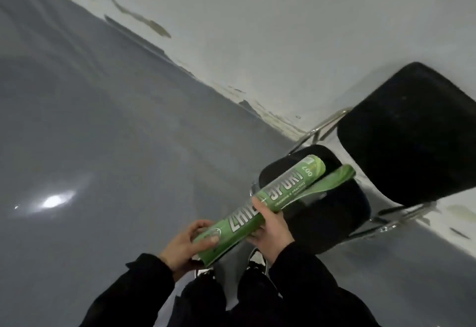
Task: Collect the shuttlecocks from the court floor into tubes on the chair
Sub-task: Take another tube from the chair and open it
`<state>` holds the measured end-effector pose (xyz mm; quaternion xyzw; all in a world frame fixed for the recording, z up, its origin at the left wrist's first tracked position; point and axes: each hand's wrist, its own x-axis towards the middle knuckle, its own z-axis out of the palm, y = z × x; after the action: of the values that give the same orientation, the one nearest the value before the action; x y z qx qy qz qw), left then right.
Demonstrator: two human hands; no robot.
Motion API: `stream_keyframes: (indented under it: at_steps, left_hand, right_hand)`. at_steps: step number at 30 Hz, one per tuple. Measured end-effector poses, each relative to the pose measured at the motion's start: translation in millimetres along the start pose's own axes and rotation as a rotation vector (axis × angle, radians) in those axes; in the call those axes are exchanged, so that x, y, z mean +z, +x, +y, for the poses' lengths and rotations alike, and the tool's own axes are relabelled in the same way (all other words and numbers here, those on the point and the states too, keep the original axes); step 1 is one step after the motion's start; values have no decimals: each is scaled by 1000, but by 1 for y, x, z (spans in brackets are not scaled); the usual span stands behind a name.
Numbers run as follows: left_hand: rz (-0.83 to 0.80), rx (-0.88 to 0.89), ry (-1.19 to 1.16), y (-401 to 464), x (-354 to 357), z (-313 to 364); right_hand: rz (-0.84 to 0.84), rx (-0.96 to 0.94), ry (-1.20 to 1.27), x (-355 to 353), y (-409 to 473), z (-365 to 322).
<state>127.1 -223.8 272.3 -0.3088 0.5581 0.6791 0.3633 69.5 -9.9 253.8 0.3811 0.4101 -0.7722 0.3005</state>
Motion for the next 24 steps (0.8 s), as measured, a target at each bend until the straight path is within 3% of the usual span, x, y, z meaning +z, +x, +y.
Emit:
stream_keyframes:
  at_steps: [3,7,12,16,24]
  left_hand:
    - [85,28,-171,-56,-34,-52]
    - [201,107,-356,-120,-86,-112]
    - [391,174,-673,-212,-168,-216]
    - [504,245,-752,-277,-223,-297]
    - [765,472,-1145,-376,-330,-445]
  right_hand:
    - [-150,128,-254,58,-17,50]
    - [-280,158,-534,123,-30,134]
    - [-446,226,-833,195,-77,296]
    - [-584,247,-1031,236,-122,423]
    - [-819,402,-1363,311,-205,619]
